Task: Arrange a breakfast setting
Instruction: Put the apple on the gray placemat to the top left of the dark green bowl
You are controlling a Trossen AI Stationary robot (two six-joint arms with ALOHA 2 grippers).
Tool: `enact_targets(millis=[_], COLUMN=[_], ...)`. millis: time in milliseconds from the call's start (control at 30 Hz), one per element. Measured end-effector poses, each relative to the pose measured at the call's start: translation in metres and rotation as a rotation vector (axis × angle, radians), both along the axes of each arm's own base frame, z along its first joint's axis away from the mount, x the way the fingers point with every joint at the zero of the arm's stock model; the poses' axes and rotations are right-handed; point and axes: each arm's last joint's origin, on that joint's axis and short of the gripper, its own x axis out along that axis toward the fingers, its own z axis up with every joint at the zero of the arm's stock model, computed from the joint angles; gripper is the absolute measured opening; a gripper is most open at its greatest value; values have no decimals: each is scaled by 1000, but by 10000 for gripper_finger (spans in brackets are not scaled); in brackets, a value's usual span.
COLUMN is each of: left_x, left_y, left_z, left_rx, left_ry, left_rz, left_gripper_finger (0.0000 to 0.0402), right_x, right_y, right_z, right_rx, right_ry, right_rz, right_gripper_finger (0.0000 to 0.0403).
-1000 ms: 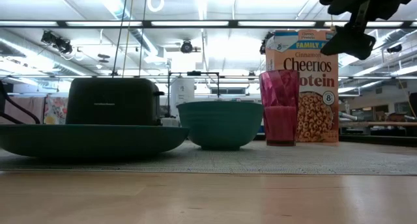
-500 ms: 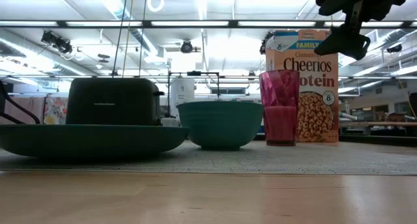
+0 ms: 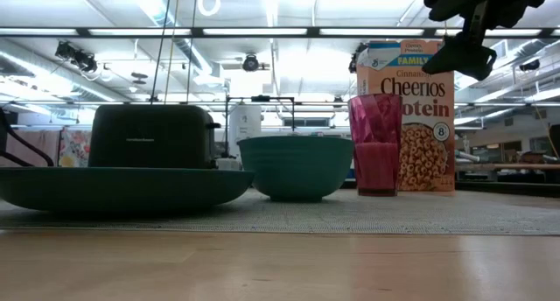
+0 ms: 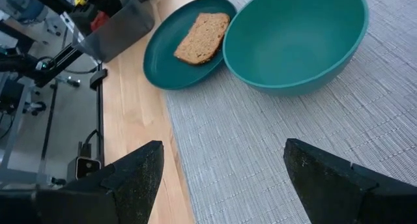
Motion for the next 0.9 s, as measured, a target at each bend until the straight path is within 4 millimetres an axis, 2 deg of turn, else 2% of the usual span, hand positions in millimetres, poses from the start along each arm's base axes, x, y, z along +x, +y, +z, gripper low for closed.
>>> enact_targets(millis=[200,367,567,733,900], left_x=[0,1,4,8,8], left_y=[0,-2,-1,-2,11], left_z=[5,25,67,110,147], left_rx=[-33,-43,56,115,319], left_ry=[-24,-49,-112,-229,-396], left_rz=[-25,-75,-111,-135,-102], left_gripper_finger=[25,23,20,22,19], right_x=[0,0,0,-1,1], right_y=[-1,-7,-17,-25,-28], right_z=[0,3,9,12,15], right_rx=[12,23,21,31,39], right_ry=[6,-5,-37,-55,-83], right_rz=[12,-3,-39,-67,-86], right_gripper_finger=[320,320,320,320,320])
